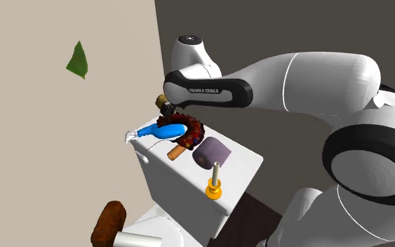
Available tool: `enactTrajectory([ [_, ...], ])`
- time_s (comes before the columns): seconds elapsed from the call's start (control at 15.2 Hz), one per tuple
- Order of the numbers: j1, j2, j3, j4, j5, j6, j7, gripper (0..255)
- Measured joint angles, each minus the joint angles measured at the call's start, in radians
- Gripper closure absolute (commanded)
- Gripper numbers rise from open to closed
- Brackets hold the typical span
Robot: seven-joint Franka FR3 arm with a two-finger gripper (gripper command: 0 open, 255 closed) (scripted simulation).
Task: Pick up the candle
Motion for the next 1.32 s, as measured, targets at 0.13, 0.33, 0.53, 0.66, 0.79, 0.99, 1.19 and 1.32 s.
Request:
enactTrajectory([
  [0.13,-0.006,0.069,-0.017,0.066,0.027,0.028,-0.02,0],
  [0.33,-0.011,0.138,-0.026,0.12,0.065,0.076,-0.046,0],
  [0.53,-0.012,0.157,-0.024,0.113,0.074,0.118,-0.051,0],
  [0.66,-0.013,0.159,-0.023,0.09,0.072,0.145,-0.049,0],
  [0.79,-0.014,0.161,-0.022,0.076,0.079,0.178,-0.059,0],
  [0.99,-0.017,0.168,-0.022,0.084,0.079,0.172,-0.056,255],
  [1.19,-0.018,0.168,-0.022,0.088,0.083,0.162,-0.061,255],
  [1.32,-0.018,0.167,-0.022,0.083,0.084,0.172,-0.066,255],
])
